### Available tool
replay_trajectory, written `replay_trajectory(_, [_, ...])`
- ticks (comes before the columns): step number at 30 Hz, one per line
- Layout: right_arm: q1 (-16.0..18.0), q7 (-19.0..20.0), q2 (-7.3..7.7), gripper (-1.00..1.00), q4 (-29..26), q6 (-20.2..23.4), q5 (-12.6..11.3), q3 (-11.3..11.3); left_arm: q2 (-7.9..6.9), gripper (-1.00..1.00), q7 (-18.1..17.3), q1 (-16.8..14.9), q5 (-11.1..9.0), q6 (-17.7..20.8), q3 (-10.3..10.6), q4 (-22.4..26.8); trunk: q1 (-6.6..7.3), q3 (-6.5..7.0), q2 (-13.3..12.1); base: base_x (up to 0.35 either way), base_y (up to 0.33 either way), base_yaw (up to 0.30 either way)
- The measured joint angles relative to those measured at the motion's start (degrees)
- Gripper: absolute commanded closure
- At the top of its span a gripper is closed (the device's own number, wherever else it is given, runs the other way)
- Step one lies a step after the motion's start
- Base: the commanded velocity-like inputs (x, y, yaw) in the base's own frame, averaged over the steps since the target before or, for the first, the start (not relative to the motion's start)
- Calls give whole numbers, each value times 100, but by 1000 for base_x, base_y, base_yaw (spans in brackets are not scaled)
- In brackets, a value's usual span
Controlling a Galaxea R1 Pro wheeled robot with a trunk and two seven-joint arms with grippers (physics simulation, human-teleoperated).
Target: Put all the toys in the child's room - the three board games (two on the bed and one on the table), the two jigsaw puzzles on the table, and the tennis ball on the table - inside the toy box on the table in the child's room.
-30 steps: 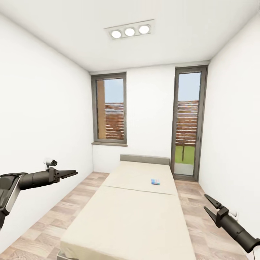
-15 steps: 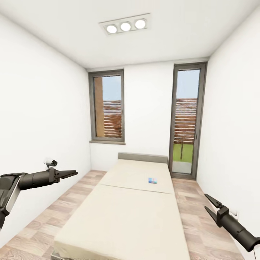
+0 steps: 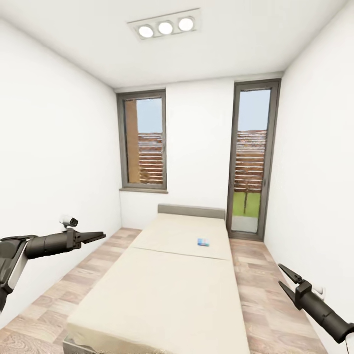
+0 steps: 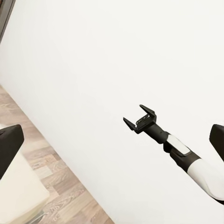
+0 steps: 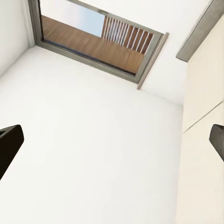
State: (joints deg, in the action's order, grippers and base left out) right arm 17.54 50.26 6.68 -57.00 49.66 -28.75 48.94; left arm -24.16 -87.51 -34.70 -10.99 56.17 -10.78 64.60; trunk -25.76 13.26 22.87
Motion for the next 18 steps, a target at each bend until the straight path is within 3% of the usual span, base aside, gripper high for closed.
replay_trajectory(12, [0, 2, 0, -100, 1, -4, 1, 0, 0, -100, 12, 1, 6, 0, 3, -1, 0, -114, 0, 4, -281, 0])
replay_trajectory(18, [0, 2, -9, -100, -4, -13, -2, 0, 0, -100, 23, 0, 6, 8, 4, -1, 2, -156, 1, 112, -296, 0])
